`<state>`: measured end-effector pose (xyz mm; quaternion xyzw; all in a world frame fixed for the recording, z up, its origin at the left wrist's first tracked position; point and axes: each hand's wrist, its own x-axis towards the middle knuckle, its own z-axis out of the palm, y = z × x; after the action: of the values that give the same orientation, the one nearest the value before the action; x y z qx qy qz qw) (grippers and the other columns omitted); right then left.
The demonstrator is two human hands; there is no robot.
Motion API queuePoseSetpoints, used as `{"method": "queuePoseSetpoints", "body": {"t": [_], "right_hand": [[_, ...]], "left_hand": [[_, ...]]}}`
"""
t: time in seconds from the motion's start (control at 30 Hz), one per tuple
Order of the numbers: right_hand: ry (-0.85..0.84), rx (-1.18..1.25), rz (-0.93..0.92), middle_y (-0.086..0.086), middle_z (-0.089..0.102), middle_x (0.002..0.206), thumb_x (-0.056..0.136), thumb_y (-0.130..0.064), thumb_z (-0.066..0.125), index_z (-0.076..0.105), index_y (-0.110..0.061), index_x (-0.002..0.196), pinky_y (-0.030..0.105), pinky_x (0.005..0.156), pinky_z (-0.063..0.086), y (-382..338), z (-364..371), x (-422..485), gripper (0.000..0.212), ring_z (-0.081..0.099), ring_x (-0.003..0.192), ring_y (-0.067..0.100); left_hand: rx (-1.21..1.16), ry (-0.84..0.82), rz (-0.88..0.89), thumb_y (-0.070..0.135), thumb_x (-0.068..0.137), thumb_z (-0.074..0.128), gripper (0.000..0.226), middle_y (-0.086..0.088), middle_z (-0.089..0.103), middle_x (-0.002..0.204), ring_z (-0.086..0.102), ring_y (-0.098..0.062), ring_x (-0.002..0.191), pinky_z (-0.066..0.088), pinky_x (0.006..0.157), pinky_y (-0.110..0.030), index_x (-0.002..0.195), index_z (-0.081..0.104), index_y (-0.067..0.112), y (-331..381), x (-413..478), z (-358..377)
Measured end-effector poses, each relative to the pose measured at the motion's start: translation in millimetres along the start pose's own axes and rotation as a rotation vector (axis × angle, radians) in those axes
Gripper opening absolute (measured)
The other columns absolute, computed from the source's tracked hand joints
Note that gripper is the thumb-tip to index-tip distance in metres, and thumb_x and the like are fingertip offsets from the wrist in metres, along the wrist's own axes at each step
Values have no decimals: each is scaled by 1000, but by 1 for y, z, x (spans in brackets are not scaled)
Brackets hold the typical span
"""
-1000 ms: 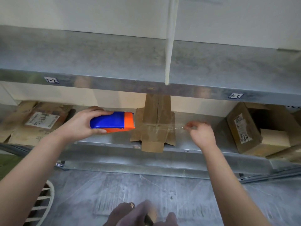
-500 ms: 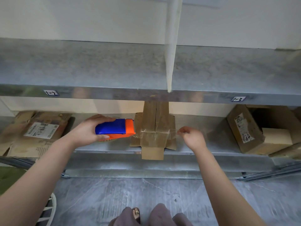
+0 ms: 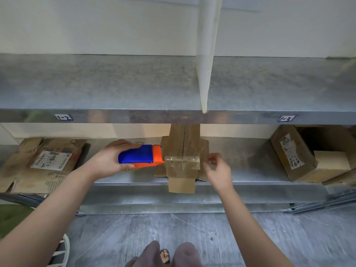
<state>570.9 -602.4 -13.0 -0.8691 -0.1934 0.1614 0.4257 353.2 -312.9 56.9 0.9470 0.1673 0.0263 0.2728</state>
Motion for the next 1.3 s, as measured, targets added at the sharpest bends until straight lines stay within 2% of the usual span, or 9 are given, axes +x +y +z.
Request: {"method": "queuePoseSetpoints", "body": {"t": [0.07,0.17,0.33,0.57,0.73,0.9,1.07,1.17,1.3], "right_hand": [[-33,74,-127,-7,59,128,92,-37,61,52,-25,130,27,95,42,-13,-3,-8,40,54,117,11],[-96,-72,-252,-11,38,150,89,-51,61,40,-38,142,26,100,38,-33,3,-13,59,40,131,7],[-146,-110,-155,-6,15,161,90,-42,63,41,-40,143,27,108,32,-53,15,-9,58,29,143,16],[-150,35,-9,-9,14,162,91,-29,64,49,-33,141,12,95,30,-58,22,-6,52,41,136,14],[-164,48,15,-11,15,161,91,-28,65,51,-33,139,7,90,31,-57,22,-2,51,40,137,12],[-180,50,31,-11,16,161,90,-27,66,51,-34,139,-6,80,26,-56,22,3,52,36,140,12],[-170,57,16,-13,16,161,90,-27,66,51,-35,139,8,92,31,-56,22,1,51,38,138,10],[-170,56,8,-13,15,161,90,-28,66,50,-35,139,5,91,30,-55,22,1,52,37,139,10],[-172,59,2,-13,15,161,90,-28,66,50,-35,139,9,95,30,-54,23,1,52,35,140,11]], "left_hand": [[-2,-7,-3,40,69,77,69,13,53,123,49,-10,115,38,103,-31,133,51,42,0,2,1],[4,-7,2,28,74,82,68,11,53,123,48,-12,115,38,102,-30,134,51,40,4,5,3],[39,-20,-5,30,75,80,69,15,47,124,44,-10,118,37,102,-30,136,49,40,7,6,3],[27,-44,14,33,75,80,68,8,50,127,46,-11,117,35,100,-25,135,50,40,4,0,5],[-62,-49,39,47,67,76,67,17,53,119,48,4,109,27,95,-1,129,51,47,-13,-14,-21],[-16,-49,108,34,71,84,66,22,52,116,47,9,109,27,93,-1,130,55,41,-12,-17,-39],[62,-40,167,50,67,69,66,11,53,113,47,0,103,26,91,-1,130,58,33,1,-5,-58],[100,-69,156,59,65,60,72,10,53,113,47,-4,104,26,90,-4,131,57,32,-3,2,-56],[113,-163,89,33,74,79,67,7,50,118,43,-5,106,22,91,-4,135,53,28,-13,9,-30]]}}
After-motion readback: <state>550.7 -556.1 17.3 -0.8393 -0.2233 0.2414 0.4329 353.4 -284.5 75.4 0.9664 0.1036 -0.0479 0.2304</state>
